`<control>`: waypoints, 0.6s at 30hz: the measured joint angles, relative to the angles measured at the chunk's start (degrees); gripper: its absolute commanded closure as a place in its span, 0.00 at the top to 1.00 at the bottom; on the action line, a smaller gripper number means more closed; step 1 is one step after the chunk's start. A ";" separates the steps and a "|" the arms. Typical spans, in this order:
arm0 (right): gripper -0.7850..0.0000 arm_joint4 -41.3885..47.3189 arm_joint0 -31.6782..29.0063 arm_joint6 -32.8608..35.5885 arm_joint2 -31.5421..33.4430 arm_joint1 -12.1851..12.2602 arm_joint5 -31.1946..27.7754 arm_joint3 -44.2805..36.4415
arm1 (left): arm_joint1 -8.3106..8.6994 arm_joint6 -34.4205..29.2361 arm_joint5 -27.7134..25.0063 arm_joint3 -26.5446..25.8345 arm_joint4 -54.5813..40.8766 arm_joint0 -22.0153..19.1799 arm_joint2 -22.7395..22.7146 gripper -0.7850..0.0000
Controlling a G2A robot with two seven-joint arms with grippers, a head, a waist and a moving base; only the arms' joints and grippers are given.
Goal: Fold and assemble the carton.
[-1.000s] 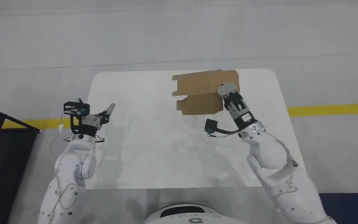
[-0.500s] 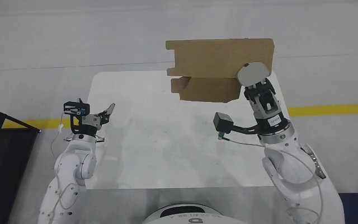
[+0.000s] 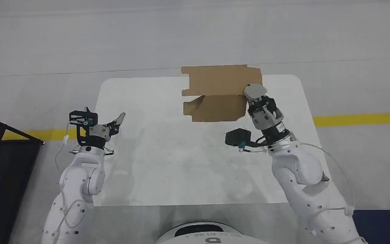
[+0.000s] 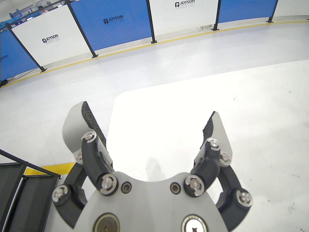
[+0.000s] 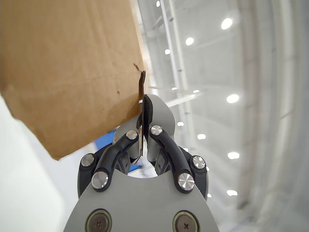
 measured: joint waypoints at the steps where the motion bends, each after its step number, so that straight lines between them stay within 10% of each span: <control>1: 0.00 7.03 0.80 -1.40 -1.07 -0.30 -0.70 0.81 | 0.00 0.00 0.00 0.00 0.00 0.00 0.00 1.00; 12: 0.00 68.64 10.92 -15.38 -10.45 -4.56 -11.37 4.99 | 0.00 0.00 0.00 0.00 0.00 0.00 0.00 1.00; 18: 0.00 83.18 14.83 -20.33 -14.33 -6.07 -22.82 6.51 | 0.00 0.00 0.00 0.00 0.00 0.00 0.00 1.00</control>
